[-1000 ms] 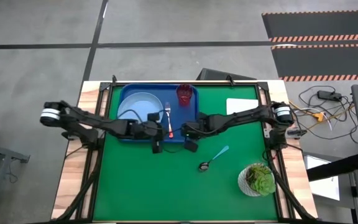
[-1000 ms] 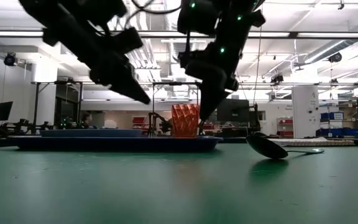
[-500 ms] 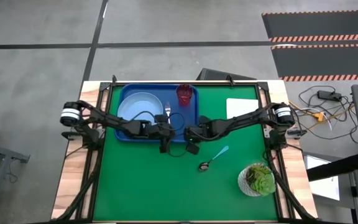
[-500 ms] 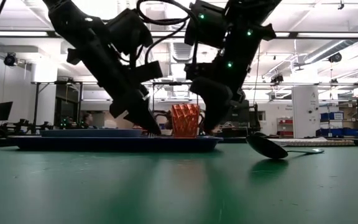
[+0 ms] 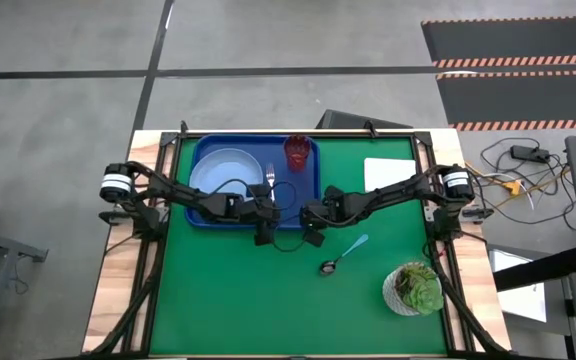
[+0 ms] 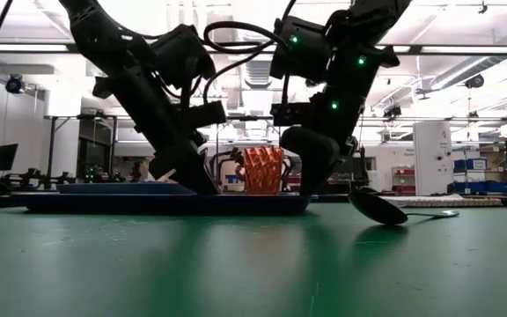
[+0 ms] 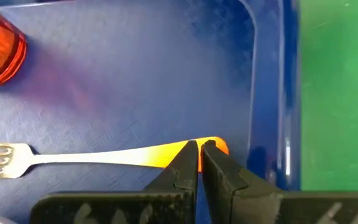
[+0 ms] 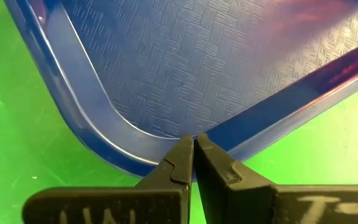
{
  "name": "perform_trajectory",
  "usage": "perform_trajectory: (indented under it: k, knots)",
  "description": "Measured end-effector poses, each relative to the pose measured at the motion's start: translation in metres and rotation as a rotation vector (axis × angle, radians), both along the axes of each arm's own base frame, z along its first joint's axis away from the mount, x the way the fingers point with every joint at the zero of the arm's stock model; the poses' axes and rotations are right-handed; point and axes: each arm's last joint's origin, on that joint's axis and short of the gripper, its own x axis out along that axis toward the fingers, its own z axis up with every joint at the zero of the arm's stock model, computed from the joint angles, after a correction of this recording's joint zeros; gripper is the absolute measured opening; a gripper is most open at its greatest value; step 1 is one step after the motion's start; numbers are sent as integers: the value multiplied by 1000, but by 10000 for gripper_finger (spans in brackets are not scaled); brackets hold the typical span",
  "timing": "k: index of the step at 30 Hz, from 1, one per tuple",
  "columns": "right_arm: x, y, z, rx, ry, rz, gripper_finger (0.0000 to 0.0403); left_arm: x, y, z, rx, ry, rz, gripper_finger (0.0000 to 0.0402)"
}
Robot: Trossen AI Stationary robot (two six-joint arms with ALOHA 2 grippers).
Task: Pick and place plate/cup/fork/spoon on tray
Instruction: Put the orange fork on the blue serving tray to the right of the blue plate, then put the blue spoon on the blue serving tray to the right of the orange fork
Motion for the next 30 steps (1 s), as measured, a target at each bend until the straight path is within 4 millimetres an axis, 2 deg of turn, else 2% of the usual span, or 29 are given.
perform_trajectory:
  k: [17, 30]
  knots:
    - [0, 0, -1, 5, -5, 2, 9, -2, 0, -2, -2, 46, 3, 0]
    - [0, 0, -1, 7, -4, 2, 9, -8, -1, 17, -2, -5, 2, 0]
